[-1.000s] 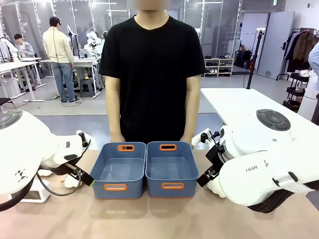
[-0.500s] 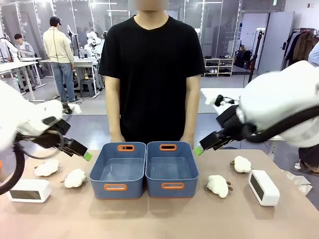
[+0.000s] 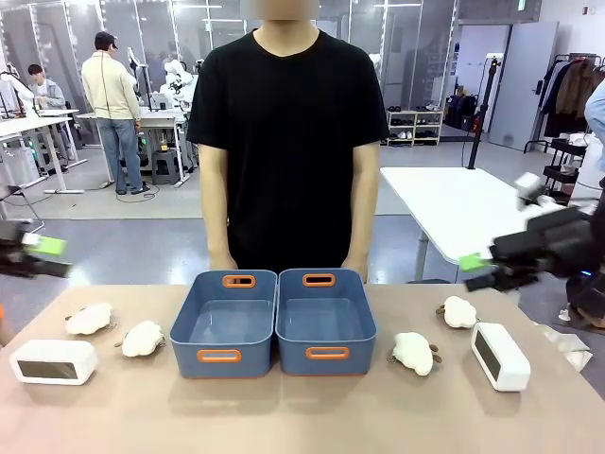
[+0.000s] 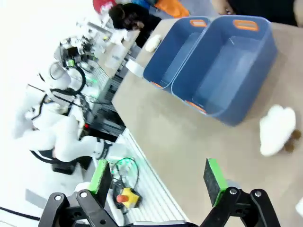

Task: Sort the digital clocks into the basket.
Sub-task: Pick up the Digital clock from the table and place it into the empty Plastic storage basket.

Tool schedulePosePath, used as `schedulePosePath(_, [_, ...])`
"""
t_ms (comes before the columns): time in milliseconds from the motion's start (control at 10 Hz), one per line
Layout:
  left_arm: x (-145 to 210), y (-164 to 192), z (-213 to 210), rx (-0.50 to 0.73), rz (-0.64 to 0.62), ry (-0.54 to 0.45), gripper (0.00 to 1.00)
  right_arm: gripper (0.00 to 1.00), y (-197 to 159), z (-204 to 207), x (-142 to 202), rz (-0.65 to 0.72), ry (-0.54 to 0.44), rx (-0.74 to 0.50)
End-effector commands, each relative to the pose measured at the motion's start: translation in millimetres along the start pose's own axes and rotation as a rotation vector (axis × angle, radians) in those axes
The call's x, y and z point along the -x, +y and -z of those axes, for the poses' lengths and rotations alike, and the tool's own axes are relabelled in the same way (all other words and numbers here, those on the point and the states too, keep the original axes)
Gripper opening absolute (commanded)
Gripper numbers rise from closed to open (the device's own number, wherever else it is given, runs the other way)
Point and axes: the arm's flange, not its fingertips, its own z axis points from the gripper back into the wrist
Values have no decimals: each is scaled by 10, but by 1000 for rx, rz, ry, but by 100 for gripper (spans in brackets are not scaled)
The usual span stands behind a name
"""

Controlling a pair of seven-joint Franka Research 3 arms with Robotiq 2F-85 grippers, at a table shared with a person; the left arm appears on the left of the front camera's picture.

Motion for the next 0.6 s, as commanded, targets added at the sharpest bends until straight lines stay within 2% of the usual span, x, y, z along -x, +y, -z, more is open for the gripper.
schedulePosePath(0, [233, 168, -498, -2, -97, -93, 100, 100, -356, -405, 256, 99, -78, -9])
schedulePosePath(300, [751, 159, -1352, -105, -203, -308, 100, 100, -549, -1226, 881, 198, -265, 64])
schedulePosePath(500, [862, 169, -1482, -158, -225, -355, 100, 100, -541, -1464, 994, 194, -329, 101])
